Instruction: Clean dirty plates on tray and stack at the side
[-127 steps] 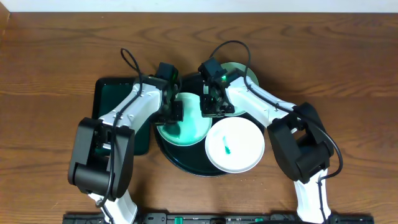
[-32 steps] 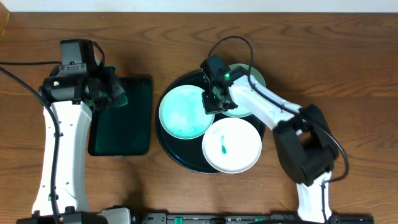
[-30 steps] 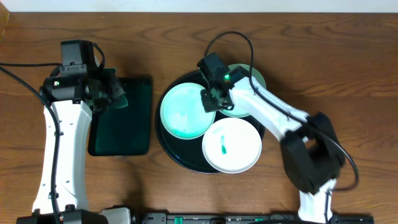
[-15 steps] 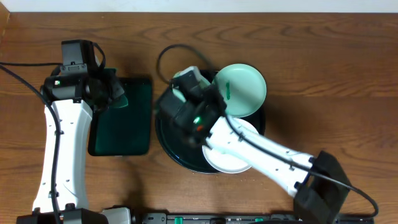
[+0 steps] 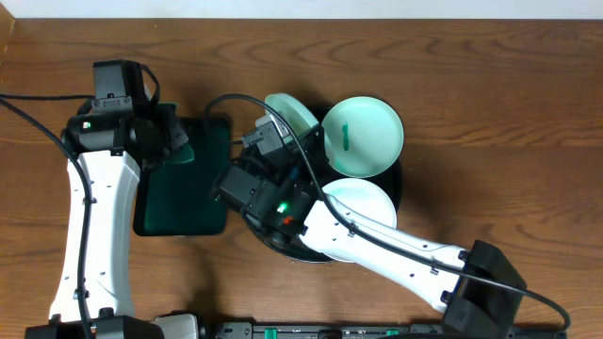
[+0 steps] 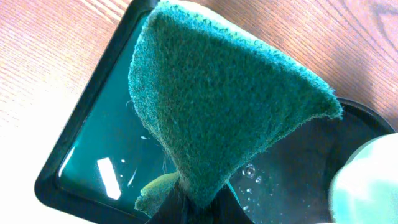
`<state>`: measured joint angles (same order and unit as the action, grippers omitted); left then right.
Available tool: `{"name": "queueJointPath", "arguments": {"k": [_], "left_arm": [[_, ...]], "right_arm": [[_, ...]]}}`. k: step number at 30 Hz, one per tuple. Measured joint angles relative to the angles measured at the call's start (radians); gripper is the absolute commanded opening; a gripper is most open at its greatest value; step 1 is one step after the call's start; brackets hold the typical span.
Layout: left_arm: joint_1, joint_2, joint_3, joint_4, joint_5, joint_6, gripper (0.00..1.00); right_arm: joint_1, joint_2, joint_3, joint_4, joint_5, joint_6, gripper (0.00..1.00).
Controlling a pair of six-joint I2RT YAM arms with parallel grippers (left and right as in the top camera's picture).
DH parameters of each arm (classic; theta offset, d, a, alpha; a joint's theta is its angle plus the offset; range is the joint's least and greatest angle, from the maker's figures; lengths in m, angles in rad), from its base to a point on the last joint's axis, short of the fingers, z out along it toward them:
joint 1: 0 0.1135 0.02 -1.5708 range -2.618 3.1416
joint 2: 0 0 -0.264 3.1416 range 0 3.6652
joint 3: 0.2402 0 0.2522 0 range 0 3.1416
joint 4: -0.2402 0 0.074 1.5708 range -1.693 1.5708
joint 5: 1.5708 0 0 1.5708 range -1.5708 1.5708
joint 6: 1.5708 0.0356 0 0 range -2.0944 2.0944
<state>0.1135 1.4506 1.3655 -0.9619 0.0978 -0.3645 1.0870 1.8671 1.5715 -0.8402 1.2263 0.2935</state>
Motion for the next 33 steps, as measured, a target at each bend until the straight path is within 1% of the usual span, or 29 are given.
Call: {"name": "queueJointPath", "arguments": {"k": [3,7,8,10,13,15,21,24,25,27,30,32,33], "left_arm": [[0.0,0.0,0.0,-0.002,0.0,0.0,0.07],[0.0,0.0,0.0,-0.007,0.0,0.0,0.07],[0.0,0.0,0.0,-0.008,0.0,0.0,0.07],[0.0,0.0,0.0,-0.008,0.0,0.0,0.08],[0.0,0.001,0.0,-0.012,0.0,0.0,0.07],[0.0,0.001,0.0,-0.015,0.0,0.0,0.07],[0.0,0.001,0.0,-0.015,0.0,0.0,0.07],[0.0,0.001,0.0,-0.016,0.0,0.0,0.07],[0.0,0.001,0.0,-0.016,0.0,0.0,0.07],[0.0,0.001,0.0,-0.016,0.0,0.0,0.07],[0.0,0.001,0.0,-0.016,0.0,0.0,0.07],[0.0,0.001,0.0,-0.016,0.0,0.0,0.07],[0.0,0.001,0.0,-0.016,0.0,0.0,0.07]], "right_arm": [[-0.064,0.0,0.0,-0.005,-0.232,0.008,0.01],[-0.235,0.0,0.0,-0.011,-0.62,0.068,0.01],[-0.264,0.0,0.0,-0.01,-0.672,0.078,0.01],[-0.355,0.002,-0.003,0.007,-0.861,0.106,0.01],[-0.433,0.02,-0.02,0.014,-1.036,0.125,0.01],[-0.452,0.05,-0.03,0.014,-1.112,0.125,0.01],[-0.445,0.141,-0.041,0.027,-1.221,0.125,0.01],[-0.435,0.159,-0.042,0.03,-1.238,0.126,0.12],[-0.432,0.161,-0.042,0.03,-1.241,0.126,0.17],[-0.426,0.161,-0.042,0.031,-1.246,0.117,0.24],[-0.425,0.161,-0.042,0.034,-1.254,0.089,0.32],[-0.425,0.161,-0.042,0.035,-1.257,0.053,0.39],[-0.425,0.161,-0.042,0.041,-1.257,0.024,0.4]]}}
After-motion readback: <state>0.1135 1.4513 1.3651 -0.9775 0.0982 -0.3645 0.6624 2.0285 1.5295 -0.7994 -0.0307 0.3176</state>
